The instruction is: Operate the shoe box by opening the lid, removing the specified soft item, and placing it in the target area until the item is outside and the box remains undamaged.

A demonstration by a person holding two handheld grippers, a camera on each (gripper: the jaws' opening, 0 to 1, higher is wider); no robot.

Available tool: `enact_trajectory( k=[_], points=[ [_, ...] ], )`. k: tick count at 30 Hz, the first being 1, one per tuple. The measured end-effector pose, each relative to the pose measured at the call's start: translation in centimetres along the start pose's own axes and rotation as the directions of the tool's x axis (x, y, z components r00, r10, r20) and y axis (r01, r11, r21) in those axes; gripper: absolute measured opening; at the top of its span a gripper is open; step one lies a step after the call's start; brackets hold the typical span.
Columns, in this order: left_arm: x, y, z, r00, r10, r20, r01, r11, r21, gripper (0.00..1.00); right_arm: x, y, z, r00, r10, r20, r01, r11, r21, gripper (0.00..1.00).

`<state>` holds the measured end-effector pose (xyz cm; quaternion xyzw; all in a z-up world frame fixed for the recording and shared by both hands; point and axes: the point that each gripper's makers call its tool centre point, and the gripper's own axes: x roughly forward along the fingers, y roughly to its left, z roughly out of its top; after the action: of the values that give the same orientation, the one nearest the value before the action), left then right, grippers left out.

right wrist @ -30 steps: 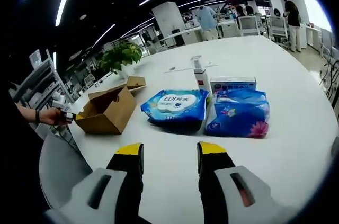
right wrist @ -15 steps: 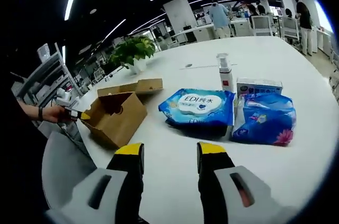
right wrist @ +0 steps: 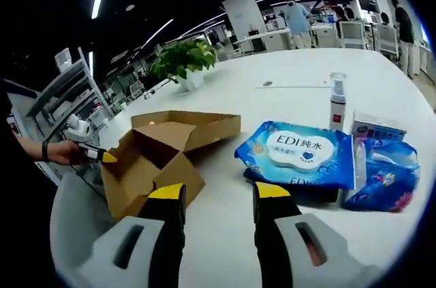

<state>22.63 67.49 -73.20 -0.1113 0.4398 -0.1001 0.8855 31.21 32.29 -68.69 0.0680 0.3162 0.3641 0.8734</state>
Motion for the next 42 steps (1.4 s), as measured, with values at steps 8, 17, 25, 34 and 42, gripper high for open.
enact_trajectory(
  k=[8,17,25,34,42],
  points=[
    [0.2,0.3,-0.1,1.0,-0.008,0.019,0.009,1.0,-0.028,0.12,3.6,0.9,1.6,1.0,0.001,0.015,-0.001,0.999,0.041,0.36],
    [0.0,0.4,-0.5,0.999,-0.015,0.038,0.017,0.998,-0.053,0.12,5.8,0.2,2.5,0.999,-0.038,-0.006,0.038,0.996,0.078,0.38],
    [0.0,0.4,-0.6,0.998,-0.016,0.056,0.019,0.998,-0.065,0.13,5.6,0.6,4.8,0.998,-0.035,0.056,0.027,0.99,0.137,0.36],
    [0.0,0.4,-0.7,0.997,-0.016,0.074,0.021,0.997,-0.079,0.13,7.4,-0.1,6.2,0.998,-0.05,0.036,0.045,0.991,0.129,0.34],
    [0.0,0.4,-0.7,0.996,-0.017,0.082,0.024,0.996,-0.086,0.13,10.6,-1.4,3.9,0.984,-0.135,-0.12,0.156,0.97,0.185,0.32]
  ],
)
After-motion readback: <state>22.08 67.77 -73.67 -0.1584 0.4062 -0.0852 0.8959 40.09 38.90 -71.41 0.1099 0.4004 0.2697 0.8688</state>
